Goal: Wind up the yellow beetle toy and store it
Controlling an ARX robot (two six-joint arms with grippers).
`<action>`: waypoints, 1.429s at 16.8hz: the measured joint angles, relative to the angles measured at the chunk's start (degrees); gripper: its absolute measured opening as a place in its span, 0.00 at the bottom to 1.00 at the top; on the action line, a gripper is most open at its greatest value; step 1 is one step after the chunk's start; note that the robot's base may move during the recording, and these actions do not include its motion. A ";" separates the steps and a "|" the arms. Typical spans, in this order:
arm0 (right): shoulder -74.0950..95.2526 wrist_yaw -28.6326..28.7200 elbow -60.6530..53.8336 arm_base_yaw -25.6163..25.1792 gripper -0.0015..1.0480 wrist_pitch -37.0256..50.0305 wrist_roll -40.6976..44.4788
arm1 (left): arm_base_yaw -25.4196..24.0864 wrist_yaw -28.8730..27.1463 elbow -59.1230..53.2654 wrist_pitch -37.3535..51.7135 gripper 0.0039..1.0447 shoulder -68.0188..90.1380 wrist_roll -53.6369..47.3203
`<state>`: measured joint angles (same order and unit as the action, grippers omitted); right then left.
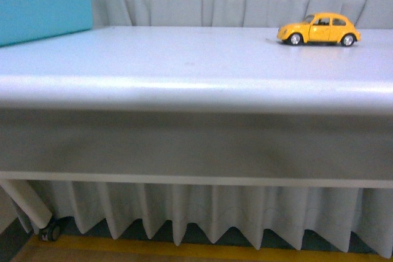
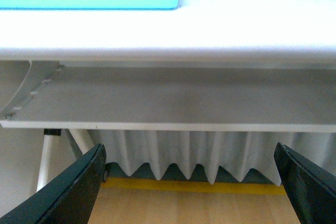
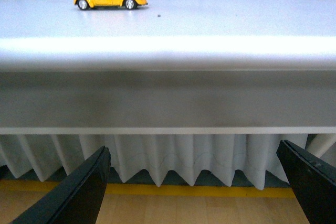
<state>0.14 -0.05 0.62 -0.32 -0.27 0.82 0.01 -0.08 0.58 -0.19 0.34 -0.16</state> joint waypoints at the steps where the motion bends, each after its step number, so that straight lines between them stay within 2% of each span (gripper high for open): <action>1: 0.00 0.07 0.00 0.00 0.94 0.07 0.00 | 0.00 -0.02 0.00 -0.04 0.94 0.00 0.02; 24: 0.02 0.04 0.00 0.00 0.94 0.09 0.02 | 0.00 -0.07 0.00 0.02 0.94 0.00 0.04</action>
<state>0.16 -0.01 0.62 -0.32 -0.19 0.84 0.01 -0.14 0.58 -0.16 0.34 -0.12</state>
